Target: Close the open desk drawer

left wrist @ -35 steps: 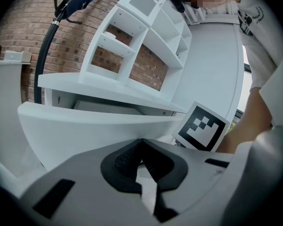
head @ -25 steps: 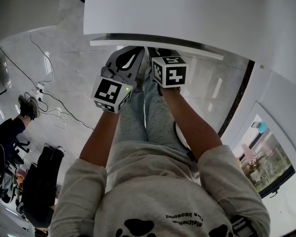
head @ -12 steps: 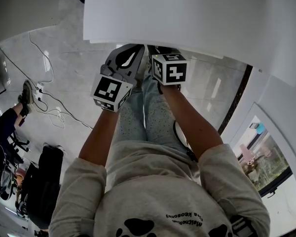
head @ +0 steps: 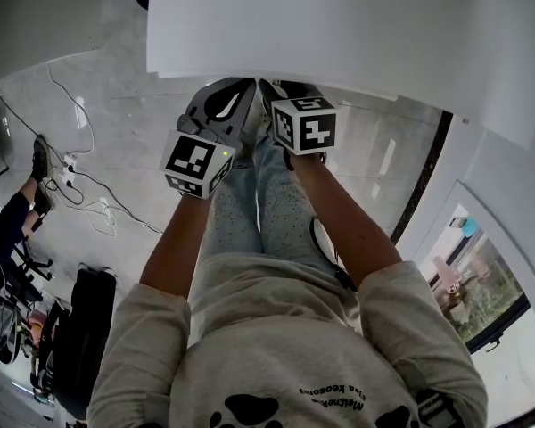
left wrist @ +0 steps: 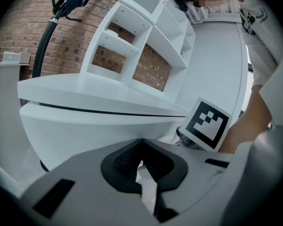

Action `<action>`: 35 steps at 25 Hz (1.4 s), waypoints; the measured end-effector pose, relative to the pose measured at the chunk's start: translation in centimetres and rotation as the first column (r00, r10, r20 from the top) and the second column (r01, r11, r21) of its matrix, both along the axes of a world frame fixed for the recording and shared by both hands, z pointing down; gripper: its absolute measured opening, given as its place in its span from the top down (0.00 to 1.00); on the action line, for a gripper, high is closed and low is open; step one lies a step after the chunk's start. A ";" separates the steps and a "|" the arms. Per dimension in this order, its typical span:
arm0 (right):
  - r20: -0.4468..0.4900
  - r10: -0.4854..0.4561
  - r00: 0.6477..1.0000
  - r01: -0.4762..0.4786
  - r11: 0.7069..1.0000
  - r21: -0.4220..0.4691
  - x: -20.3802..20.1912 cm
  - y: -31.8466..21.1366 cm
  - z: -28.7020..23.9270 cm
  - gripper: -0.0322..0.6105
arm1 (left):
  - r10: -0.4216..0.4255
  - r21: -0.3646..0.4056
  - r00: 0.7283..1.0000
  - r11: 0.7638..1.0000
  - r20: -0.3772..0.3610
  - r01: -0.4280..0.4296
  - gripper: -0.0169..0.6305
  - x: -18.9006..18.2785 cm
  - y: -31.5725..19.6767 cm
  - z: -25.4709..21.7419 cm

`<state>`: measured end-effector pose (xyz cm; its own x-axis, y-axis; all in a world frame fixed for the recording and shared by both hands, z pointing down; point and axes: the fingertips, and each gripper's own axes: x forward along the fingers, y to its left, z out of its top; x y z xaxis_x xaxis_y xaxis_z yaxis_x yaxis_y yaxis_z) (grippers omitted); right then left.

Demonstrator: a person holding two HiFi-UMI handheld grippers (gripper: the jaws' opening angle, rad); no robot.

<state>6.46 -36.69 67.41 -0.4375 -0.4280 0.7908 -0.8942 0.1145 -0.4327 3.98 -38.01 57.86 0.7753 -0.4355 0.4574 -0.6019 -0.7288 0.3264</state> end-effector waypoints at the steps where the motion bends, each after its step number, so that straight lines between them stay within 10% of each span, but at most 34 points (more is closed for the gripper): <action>1: -0.002 0.003 1.000 -0.003 1.000 0.004 0.1 0.1 -0.3 0.74 | 0.003 0.001 1.000 1.000 0.001 -0.003 0.95 0.0 0.0 0.0; 15: -0.133 0.002 0.991 0.032 0.966 0.256 1.4 2.9 -9.6 0.73 | 0.019 0.012 1.000 1.000 -0.001 -0.019 0.95 0.3 1.6 -1.7; 35: -0.110 0.172 0.979 -0.093 0.853 0.514 0.7 9.3 -25.9 0.90 | 0.017 0.142 0.994 0.990 -0.107 -0.002 0.95 -2.8 9.1 -17.5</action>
<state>7.13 -27.35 41.46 -0.2448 -0.8300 0.5012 -0.9647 0.1569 -0.2114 1.22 -28.89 40.39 0.8211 -0.4822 0.3055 -0.5617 -0.7780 0.2815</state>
